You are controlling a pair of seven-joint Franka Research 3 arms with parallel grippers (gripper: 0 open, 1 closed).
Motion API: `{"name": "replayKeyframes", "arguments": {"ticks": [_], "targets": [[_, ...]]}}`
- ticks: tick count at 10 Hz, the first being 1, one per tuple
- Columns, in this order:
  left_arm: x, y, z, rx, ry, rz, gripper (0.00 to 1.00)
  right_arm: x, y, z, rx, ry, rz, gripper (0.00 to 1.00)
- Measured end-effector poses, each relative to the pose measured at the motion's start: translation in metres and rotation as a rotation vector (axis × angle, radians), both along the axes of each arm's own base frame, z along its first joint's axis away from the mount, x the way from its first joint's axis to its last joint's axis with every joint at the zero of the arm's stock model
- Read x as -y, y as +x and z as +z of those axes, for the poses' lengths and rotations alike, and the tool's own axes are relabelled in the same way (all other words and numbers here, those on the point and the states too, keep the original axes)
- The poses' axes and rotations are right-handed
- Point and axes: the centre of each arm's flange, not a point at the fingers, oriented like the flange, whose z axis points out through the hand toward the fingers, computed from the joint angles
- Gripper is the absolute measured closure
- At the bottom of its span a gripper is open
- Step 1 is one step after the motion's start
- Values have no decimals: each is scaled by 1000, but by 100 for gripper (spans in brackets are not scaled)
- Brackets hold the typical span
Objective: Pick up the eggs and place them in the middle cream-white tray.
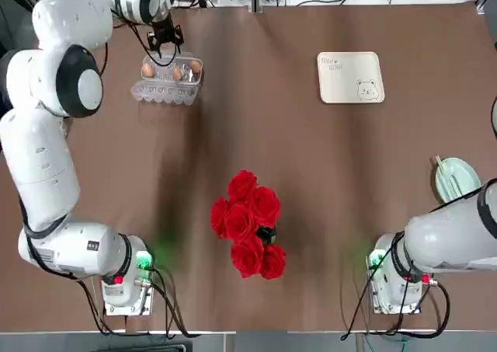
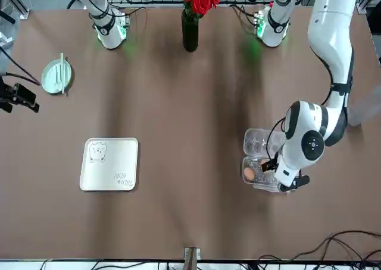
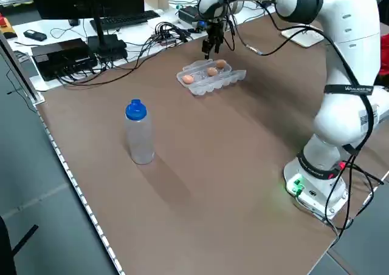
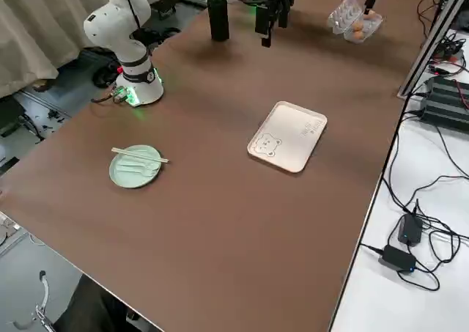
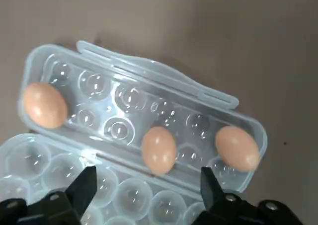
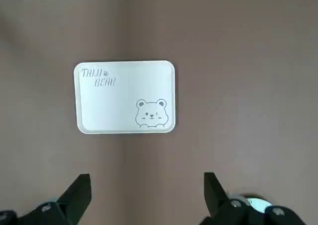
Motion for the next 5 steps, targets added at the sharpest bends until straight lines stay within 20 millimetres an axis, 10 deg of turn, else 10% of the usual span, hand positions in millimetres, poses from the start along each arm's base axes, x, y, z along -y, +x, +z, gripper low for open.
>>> {"name": "replayKeyframes", "arguments": {"ticks": [5], "targets": [[-1,-15,-69,-5,16,-24,17,-25,5,-11,-23,2,43,0]]}}
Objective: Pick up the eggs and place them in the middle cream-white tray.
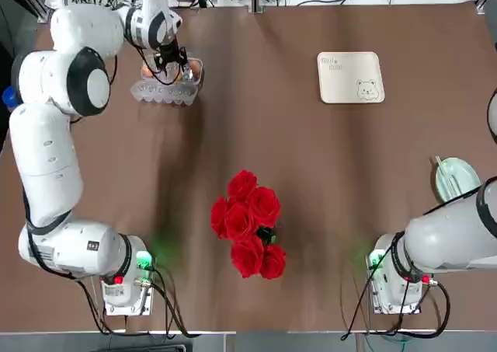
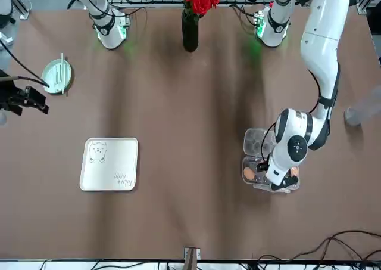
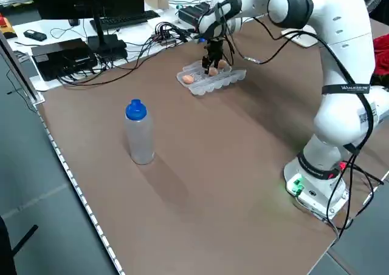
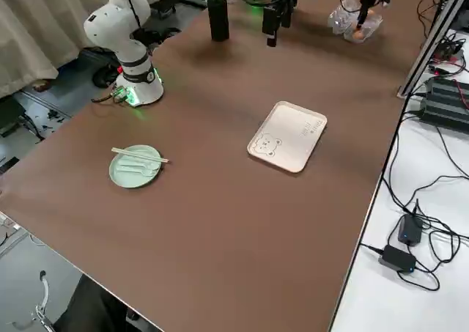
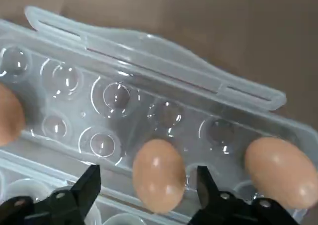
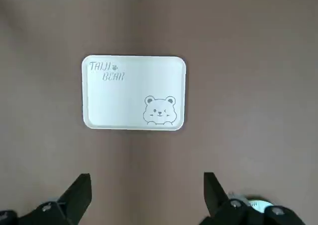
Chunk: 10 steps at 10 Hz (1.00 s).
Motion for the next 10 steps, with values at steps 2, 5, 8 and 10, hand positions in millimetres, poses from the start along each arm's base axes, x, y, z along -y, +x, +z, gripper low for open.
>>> {"name": "replayKeyframes", "arguments": {"ticks": [2,5,8,10], "targets": [[-1,-2,-3,-5,9,-7,29,-6,0,-2,-8,0,10,0],[-1,-2,-2,-1,10,7,54,-17,2,-10,-24,0,28,0],[2,12,64,96,-5,51,54,-17,3,-13,-31,0,28,0],[42,3,125,156,-41,120,54,-18,4,-18,-40,0,31,0]]}}
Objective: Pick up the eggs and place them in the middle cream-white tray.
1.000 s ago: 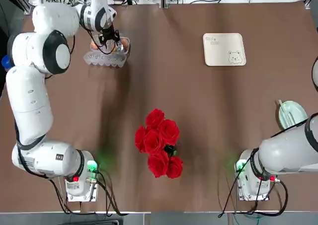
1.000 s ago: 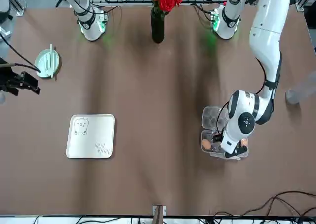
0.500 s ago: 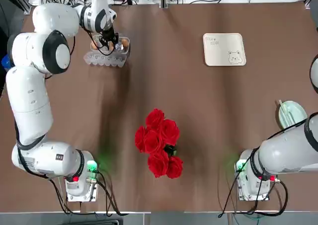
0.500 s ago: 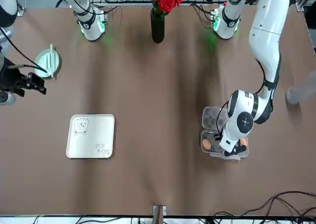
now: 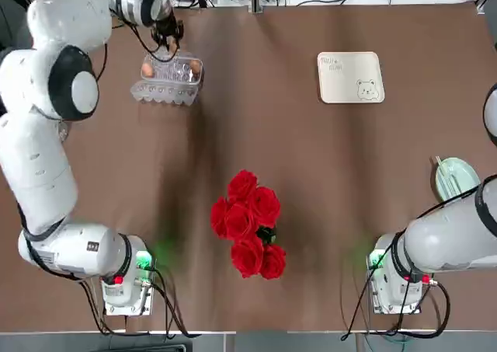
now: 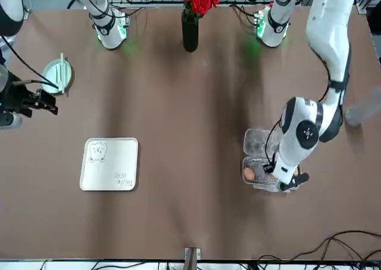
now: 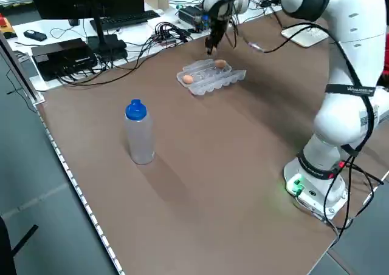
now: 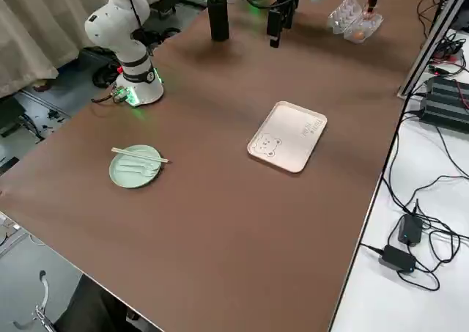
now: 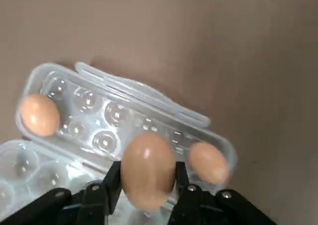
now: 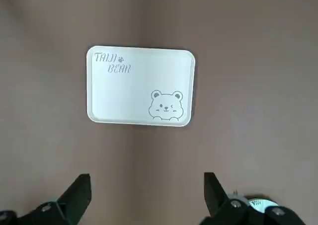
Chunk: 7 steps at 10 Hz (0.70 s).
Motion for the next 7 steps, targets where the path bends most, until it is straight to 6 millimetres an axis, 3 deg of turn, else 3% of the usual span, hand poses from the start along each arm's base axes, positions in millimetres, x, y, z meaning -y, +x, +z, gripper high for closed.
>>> {"name": "replayKeyframes", "arguments": {"ticks": [2,3,5,7], "targets": [[97,-29,22,17,-66,86,54,-6,1,-8,-23,0,11,0],[155,-51,17,9,-85,108,54,-10,2,-11,-31,-1,17,0],[258,-86,-8,-7,-131,177,54,-19,5,-24,-53,8,30,0],[329,-110,-39,44,-246,213,54,-37,15,-51,-91,68,43,0]]}}
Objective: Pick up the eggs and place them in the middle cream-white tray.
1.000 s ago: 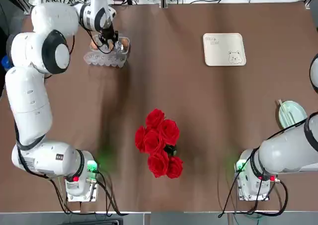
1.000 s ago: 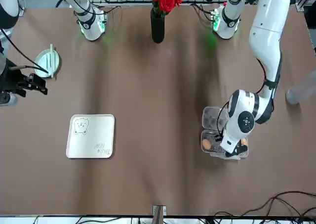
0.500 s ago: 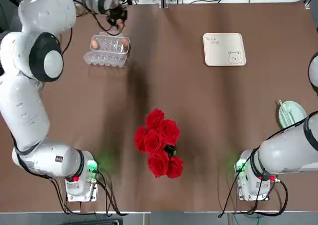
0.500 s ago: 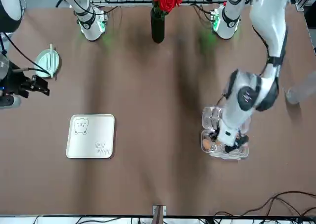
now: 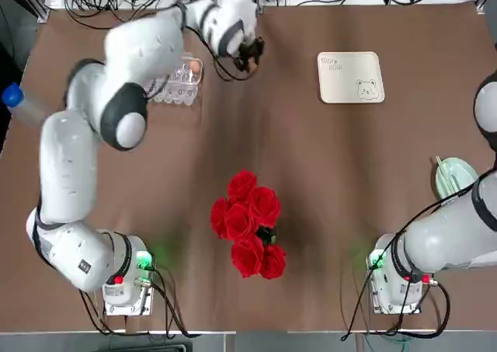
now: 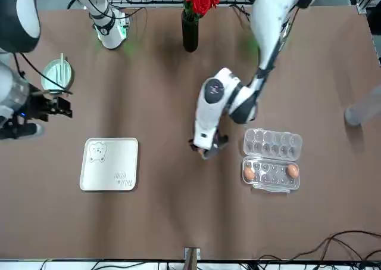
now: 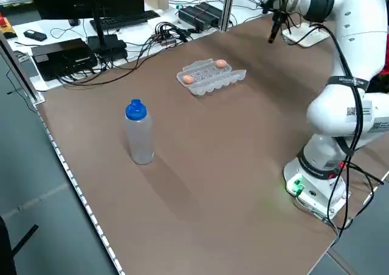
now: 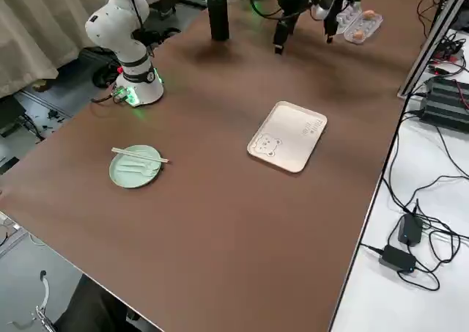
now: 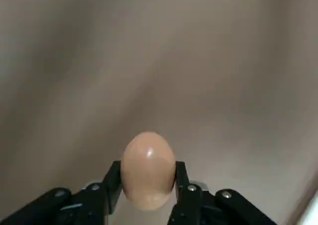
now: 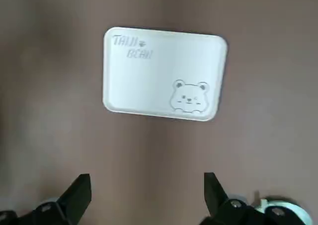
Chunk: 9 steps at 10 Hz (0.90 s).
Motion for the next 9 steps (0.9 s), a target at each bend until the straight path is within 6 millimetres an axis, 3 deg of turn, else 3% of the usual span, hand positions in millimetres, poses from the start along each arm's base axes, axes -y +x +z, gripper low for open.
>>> {"name": "replayKeyframes", "arguments": {"ticks": [2,4,6,8,9], "targets": [[56,-42,-58,35,-70,-40,54,-21,14,-29,-7,27,19,0],[76,-63,-96,55,-75,-58,54,-48,25,-59,-10,32,52,0],[75,-60,-102,55,-72,-55,53,-56,29,-75,-24,37,58,0],[78,-58,-95,66,-83,-57,44,-55,31,-83,-36,36,56,0],[80,-56,-88,74,-90,-57,29,-54,32,-88,-44,35,54,0]]}}
